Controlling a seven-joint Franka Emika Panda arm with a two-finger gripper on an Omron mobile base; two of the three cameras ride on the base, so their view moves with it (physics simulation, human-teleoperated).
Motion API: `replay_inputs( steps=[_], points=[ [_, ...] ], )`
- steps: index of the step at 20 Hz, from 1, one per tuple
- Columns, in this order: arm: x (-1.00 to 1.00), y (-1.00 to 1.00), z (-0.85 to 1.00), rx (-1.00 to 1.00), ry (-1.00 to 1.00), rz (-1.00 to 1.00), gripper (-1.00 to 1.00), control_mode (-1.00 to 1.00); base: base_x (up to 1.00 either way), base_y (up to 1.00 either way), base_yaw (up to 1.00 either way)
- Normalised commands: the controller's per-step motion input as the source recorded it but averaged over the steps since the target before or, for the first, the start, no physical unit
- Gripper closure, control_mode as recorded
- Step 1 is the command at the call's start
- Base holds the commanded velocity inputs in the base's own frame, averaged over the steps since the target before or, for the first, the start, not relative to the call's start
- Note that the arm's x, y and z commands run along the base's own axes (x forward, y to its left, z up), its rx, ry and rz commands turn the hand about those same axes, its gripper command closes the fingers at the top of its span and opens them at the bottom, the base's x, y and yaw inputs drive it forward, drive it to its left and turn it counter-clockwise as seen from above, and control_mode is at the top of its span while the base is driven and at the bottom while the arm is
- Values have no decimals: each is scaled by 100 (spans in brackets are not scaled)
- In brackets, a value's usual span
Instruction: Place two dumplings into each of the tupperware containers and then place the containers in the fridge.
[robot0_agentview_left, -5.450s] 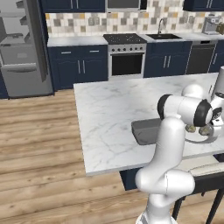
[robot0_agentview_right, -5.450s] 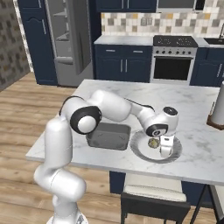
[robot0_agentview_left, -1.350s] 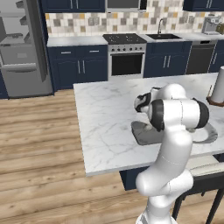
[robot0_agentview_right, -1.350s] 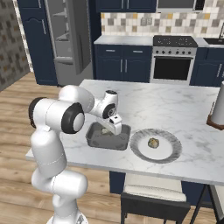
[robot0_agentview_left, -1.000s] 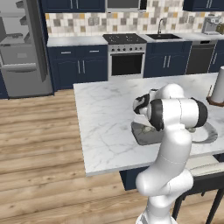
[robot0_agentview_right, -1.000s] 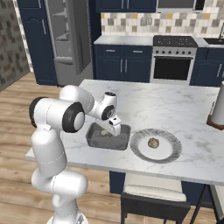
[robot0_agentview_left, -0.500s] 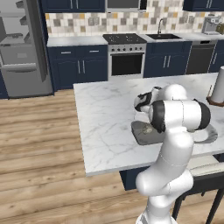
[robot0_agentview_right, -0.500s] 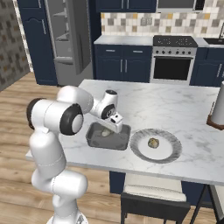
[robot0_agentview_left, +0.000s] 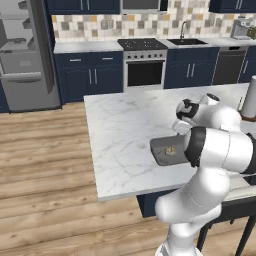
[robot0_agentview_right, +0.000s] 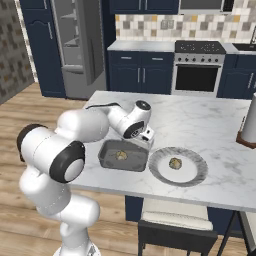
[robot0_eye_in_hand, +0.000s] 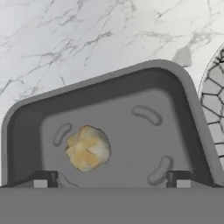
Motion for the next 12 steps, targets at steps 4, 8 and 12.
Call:
replay_inputs(
  steps=[4, 8, 12],
  points=[
    [-31, -71, 61, -1, -3, 8, -100, -100, 0, 0, 0],
    [-35, -77, 38, -11, 0, 2, -100, -100, 0, 0, 0],
    [-17, -76, 11, -10, 4, 0, -100, -100, 0, 0, 0]
  ],
)
